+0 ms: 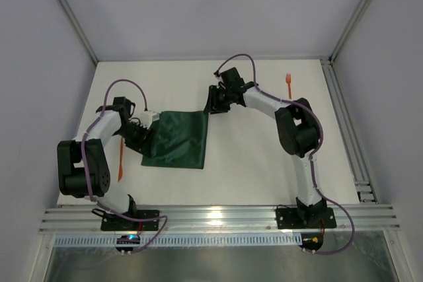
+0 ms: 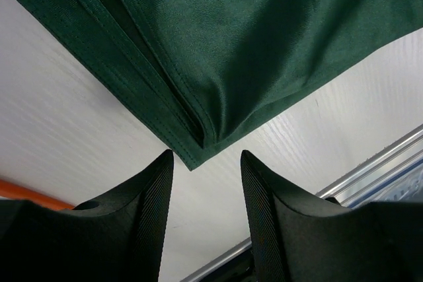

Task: Fold the napkin into a case and place the utensils inside
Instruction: Fold the rectangle-folded napkin at the center of the board, then rotate the square-folded napkin at the center of the board.

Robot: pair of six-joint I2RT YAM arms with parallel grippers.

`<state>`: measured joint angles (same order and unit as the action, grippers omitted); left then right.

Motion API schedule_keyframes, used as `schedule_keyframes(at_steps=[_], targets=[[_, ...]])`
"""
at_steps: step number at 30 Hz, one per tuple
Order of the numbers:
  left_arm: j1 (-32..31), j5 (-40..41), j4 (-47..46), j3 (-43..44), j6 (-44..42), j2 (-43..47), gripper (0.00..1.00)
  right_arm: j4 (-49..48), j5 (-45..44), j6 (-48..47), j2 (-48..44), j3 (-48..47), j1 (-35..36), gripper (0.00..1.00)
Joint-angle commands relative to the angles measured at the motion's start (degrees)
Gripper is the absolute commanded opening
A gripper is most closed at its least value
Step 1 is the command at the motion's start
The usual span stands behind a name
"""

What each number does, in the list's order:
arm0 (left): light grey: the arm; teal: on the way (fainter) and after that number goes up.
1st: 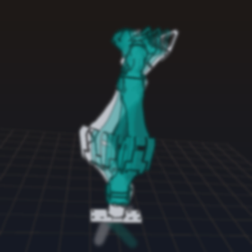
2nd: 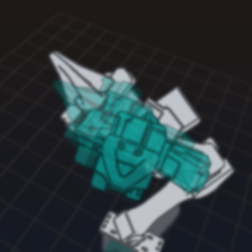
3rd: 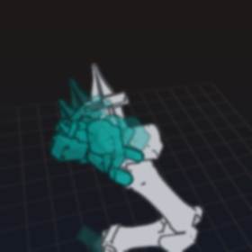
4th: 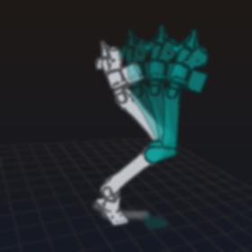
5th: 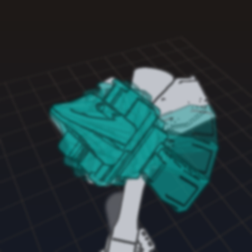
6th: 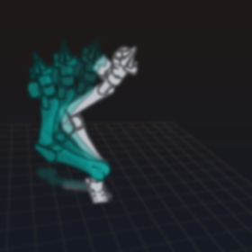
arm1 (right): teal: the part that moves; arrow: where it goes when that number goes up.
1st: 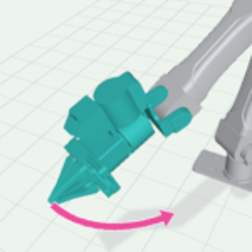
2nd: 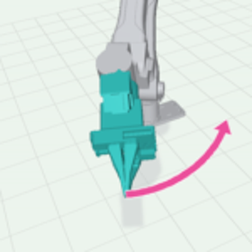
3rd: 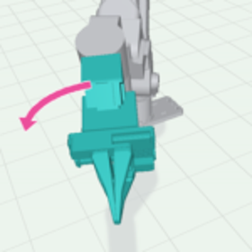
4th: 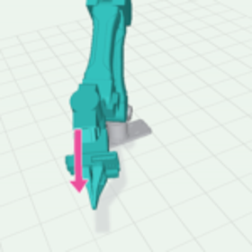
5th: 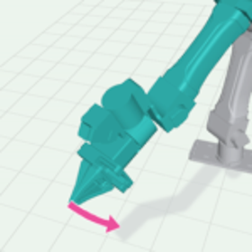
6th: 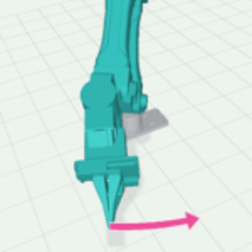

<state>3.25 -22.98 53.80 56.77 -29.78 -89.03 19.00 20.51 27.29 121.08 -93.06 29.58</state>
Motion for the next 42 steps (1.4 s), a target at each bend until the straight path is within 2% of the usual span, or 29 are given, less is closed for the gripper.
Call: schedule_keyframes(at_steps=[1,7,8,10,15,18,21,22,27,37,42], targets=[[-0.96,1.28,-2.65,0.35,2.09,-0.79,0.47,0.07,3.57,-0.66,2.23,-5.02,1.35,0.43],[-2.54,3.37,-4.31,0.00,2.71,-2.45,0.43,-1.86,2.69,-0.05,3.12,-2.50,0.21,0.43],[-4.37,3.56,-4.58,0.26,2.80,-3.16,0.42,-2.30,2.43,0.22,2.76,-1.70,-0.14,0.43],[-4.39,4.26,-4.93,0.62,3.06,-5.08,0.39,-3.44,1.99,0.92,1.36,0.58,-1.28,0.43],[-4.65,4.18,-5.81,0.71,2.89,-7.82,0.38,-3.71,1.02,0.14,-0.66,3.05,-1.81,0.43],[-5.00,4.17,-5.81,0.71,2.97,-8.96,0.30,-3.71,1.37,-0.04,-0.93,3.93,-1.90,0.43],[-5.00,4.52,-5.29,0.88,3.15,-8.09,0.11,-4.59,1.72,0.40,-1.28,5.16,-1.81,0.43],[-5.09,4.79,-5.02,0.97,3.15,-7.56,0.07,-4.76,1.90,0.40,-1.37,5.43,-1.90,0.43],[-5.00,6.19,-3.79,1.32,3.32,-3.17,0.00,-5.29,2.51,0.75,-1.28,6.22,-1.90,0.43],[-3.42,5.58,0.16,2.03,3.24,3.34,0.00,-5.82,3.66,1.28,-0.76,7.27,-1.81,0.43],[2.72,4.53,-0.10,-1.04,1.66,1.59,0.00,-5.91,4.88,1.36,-0.23,6.92,-1.72,0.43]])
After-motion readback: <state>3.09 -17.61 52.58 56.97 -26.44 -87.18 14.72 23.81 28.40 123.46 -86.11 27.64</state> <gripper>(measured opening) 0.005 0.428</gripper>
